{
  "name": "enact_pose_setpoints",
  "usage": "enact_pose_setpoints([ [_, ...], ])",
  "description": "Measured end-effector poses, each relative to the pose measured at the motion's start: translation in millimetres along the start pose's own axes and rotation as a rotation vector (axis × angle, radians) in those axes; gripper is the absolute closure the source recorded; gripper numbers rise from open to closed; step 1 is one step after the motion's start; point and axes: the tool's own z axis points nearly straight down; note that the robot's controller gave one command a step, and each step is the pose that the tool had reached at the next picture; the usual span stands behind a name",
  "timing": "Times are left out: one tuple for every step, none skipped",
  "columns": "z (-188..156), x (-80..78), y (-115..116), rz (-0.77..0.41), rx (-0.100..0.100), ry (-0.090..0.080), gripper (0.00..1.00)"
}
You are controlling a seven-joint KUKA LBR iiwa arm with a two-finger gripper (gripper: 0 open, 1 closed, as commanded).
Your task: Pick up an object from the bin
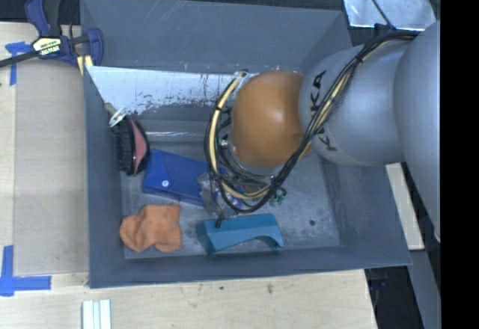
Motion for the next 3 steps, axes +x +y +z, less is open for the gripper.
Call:
enact_pose_setpoints([
  [17.4,-19.5,84.5,-0.334,-0.004,0.000,0.00],
  [17.9,-18.3,80.7,-0.327,-0.001,0.004,1.00],
  [17.9,-18.3,80.7,-0.327,-0.001,0.004,1.00],
])
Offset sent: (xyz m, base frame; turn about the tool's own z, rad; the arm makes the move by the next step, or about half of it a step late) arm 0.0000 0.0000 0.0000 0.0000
